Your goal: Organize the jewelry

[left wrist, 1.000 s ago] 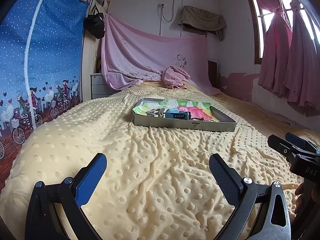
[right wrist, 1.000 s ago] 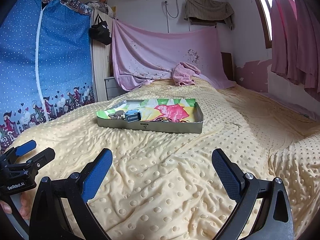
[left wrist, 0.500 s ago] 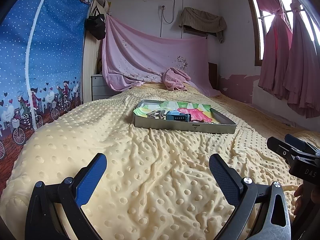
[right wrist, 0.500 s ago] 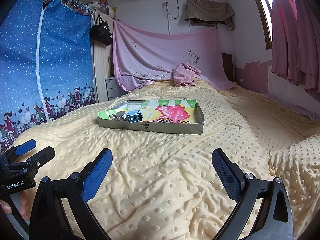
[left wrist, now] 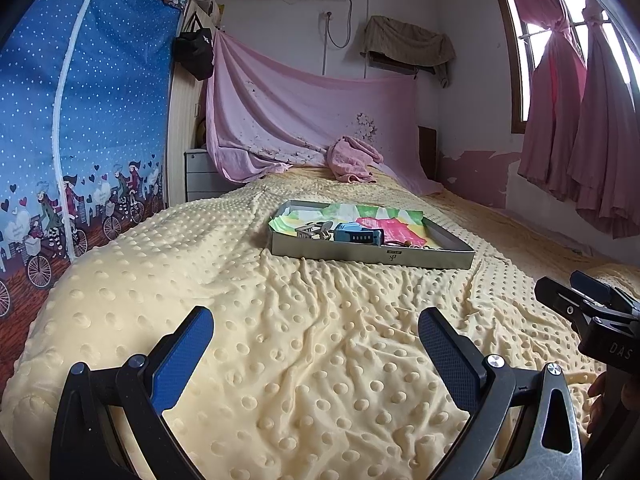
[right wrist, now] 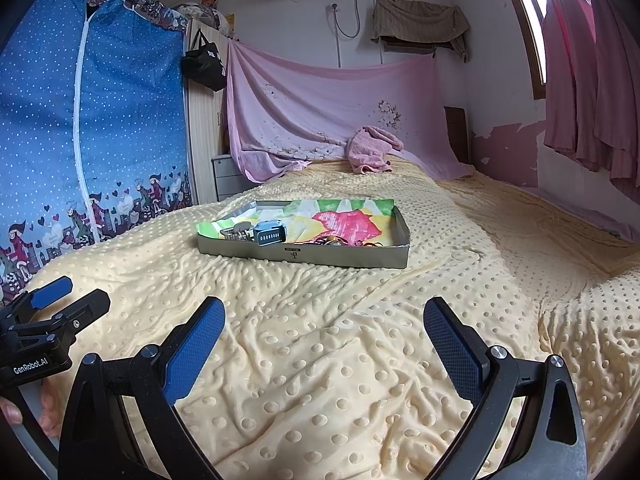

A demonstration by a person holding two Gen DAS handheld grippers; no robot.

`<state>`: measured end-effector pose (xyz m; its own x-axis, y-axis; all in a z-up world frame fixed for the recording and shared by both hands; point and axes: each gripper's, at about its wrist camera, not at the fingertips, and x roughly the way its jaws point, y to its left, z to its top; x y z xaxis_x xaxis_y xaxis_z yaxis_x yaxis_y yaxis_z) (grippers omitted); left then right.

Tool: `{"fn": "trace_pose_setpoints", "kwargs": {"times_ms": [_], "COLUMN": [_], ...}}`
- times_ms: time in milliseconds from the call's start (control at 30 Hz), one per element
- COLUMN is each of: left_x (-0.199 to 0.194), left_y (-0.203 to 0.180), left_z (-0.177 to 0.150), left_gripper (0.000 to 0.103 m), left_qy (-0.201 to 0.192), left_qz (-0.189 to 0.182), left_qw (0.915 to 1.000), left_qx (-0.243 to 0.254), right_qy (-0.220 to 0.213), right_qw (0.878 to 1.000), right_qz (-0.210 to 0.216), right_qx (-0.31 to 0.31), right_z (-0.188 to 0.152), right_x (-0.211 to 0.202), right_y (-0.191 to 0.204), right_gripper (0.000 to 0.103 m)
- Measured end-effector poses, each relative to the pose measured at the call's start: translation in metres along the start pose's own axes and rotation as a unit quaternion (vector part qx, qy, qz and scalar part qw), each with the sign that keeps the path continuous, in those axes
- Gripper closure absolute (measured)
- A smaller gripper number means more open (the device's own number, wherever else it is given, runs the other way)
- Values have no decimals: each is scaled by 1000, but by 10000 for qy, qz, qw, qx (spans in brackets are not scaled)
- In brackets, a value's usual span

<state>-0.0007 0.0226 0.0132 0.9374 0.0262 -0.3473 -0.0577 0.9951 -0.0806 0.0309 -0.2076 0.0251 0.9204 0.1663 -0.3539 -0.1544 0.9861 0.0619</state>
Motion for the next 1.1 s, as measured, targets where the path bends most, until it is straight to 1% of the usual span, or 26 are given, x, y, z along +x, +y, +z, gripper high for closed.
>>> {"fn": "trace_pose_setpoints", "kwargs": {"times_ms": [1100], "left_x": [0], "left_y": [0], "left_z": [-1], "left_gripper": [0], "left_qy": [-6], "left_qz": [16], "left_qw": [10000], "left_qx": [-8], "right_qy": [-2], "right_qw": [10000], "right_qz": [17], "right_qx": [2], "right_z": [0], "right_x": [0], "right_y": [4], "right_gripper": [5]}}
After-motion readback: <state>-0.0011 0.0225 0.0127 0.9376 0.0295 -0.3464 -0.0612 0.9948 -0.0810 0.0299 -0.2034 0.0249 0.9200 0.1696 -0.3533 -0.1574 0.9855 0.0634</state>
